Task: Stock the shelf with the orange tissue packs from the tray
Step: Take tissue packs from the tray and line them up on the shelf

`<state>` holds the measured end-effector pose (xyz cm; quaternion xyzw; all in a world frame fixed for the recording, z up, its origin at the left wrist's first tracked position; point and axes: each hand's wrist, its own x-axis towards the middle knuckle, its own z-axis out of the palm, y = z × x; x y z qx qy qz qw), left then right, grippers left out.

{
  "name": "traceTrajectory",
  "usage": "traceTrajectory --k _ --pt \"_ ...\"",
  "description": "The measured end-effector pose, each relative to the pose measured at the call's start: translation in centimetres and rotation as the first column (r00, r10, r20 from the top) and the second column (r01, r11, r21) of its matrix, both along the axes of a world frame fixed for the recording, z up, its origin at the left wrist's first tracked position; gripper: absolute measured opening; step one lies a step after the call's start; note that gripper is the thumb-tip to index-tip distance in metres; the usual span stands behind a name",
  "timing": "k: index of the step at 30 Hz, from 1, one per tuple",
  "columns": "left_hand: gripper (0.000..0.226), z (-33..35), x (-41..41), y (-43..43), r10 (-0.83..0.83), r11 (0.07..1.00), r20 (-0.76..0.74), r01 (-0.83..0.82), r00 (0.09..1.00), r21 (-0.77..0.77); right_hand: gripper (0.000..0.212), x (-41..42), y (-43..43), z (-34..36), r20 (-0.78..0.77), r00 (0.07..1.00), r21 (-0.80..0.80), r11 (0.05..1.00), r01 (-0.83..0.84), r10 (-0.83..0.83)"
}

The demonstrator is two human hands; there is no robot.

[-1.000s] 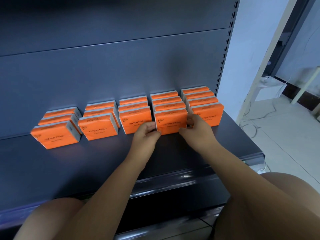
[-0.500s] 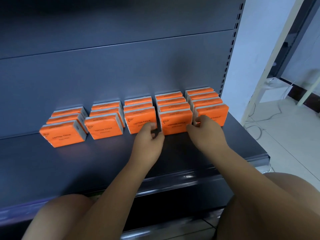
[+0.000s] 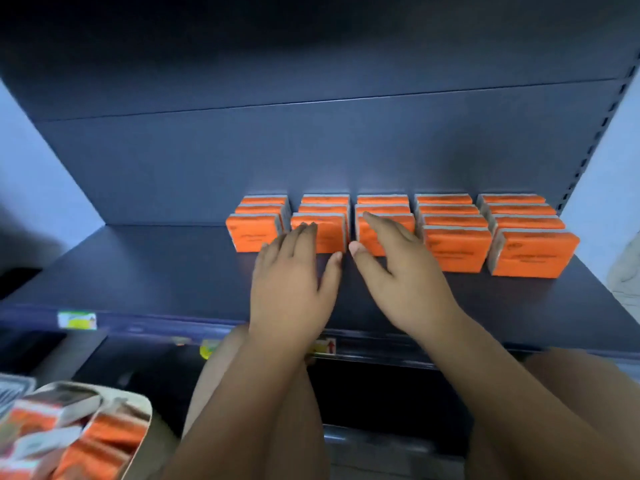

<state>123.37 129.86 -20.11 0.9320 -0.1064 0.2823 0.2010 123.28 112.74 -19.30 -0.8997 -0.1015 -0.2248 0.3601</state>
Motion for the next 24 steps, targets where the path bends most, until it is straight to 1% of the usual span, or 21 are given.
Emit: traceTrajectory --k 2,5,7,9,11,13,16,18,20,22,24 --pt "0.062 -0.4 -2.2 4.3 0.136 0.990 -0.001 -0.136 0.991 0.024 0.055 -0.5 3.8 0.6 0.033 0.997 -0.023 0.997 -0.075 0.076" --pt "0.069 -1.4 -6.4 11.4 0.353 0.933 0.006 -0.353 0.936 0.069 0.060 -2.0 10.5 0.8 0.035 0.976 -0.115 0.971 -0.210 0.215" --pt "0.070 -2.0 -9.9 15.7 0.471 0.877 0.011 -0.470 0.882 0.096 0.065 -3.5 15.4 0.5 0.042 0.945 -0.193 0.931 -0.310 0.324" --pt "0.071 -2.9 -13.5 19.6 0.573 0.815 -0.013 -0.568 0.820 0.113 0.066 -5.1 20.3 -0.2 0.038 0.901 -0.213 0.885 -0.414 0.431" --pt "0.070 -4.0 -17.0 23.0 0.664 0.745 -0.050 -0.655 0.746 0.126 0.063 -7.0 25.1 -1.3 0.037 0.860 -0.213 0.845 -0.491 0.509" --pt "0.071 -5.4 -20.5 26.1 0.743 0.669 -0.097 -0.733 0.662 0.126 0.056 -9.1 29.3 -2.6 -0.013 0.820 -0.222 0.798 -0.560 0.572" --pt "0.073 -8.1 -25.1 29.9 0.827 0.555 -0.179 -0.824 0.533 0.110 0.048 -11.6 34.4 -5.0 -0.156 0.741 -0.272 0.693 -0.668 0.653" --pt "0.068 -10.0 -27.3 31.6 0.862 0.478 -0.237 -0.874 0.449 0.084 0.050 -12.4 36.8 -6.5 -0.246 0.688 -0.291 0.625 -0.724 0.682" --pt "0.064 -11.5 -28.6 32.6 0.868 0.414 -0.319 -0.909 0.381 0.040 0.055 -12.4 38.9 -7.7 -0.349 0.647 -0.284 0.582 -0.762 0.678" --pt "0.065 -13.0 -29.2 33.4 0.857 0.385 -0.386 -0.922 0.341 0.041 0.053 -11.8 40.5 -8.8 -0.437 0.631 -0.297 0.560 -0.774 0.641" --pt "0.068 -14.4 -29.4 34.3 0.838 0.391 -0.434 -0.919 0.330 0.056 0.050 -11.0 41.8 -10.0 -0.493 0.633 -0.327 0.546 -0.771 0.598"
